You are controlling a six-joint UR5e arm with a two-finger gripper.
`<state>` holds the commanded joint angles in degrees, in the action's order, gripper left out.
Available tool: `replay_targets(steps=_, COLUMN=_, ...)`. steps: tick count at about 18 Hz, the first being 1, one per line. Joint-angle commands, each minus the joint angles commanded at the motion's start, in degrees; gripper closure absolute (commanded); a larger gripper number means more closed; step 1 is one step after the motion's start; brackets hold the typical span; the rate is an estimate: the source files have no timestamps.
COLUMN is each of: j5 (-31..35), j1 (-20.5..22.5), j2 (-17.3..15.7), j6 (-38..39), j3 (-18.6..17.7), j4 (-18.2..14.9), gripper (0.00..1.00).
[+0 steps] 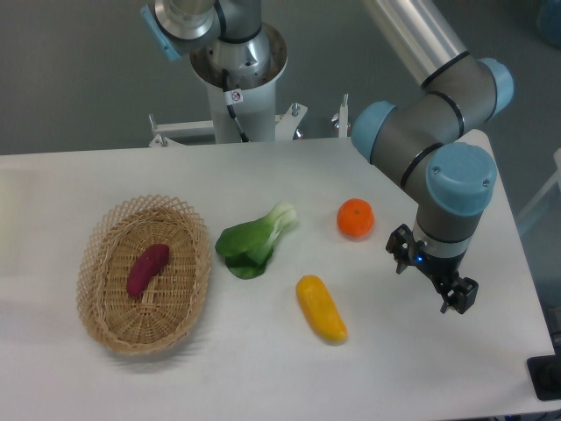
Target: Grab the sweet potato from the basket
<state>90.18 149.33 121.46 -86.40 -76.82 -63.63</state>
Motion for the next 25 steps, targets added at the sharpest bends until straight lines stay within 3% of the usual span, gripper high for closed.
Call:
replay_targets(steps=10, j5=-0.1, j1=0.0, j2=-0.1, j6=1.1, j3=-0.1, j4=0.1, gripper=0.0)
replay_targets(steps=15, j5=-0.8, j1=-0.2, j2=0.0, j6=8.5, j3=-0.2, j4=0.2, gripper=0.0)
replay_targets(steps=25, j5=-1.1, j1=-3.2, j2=-0.6, j6=12.4, j3=-0.8, j4=-0.4, gripper=0.0)
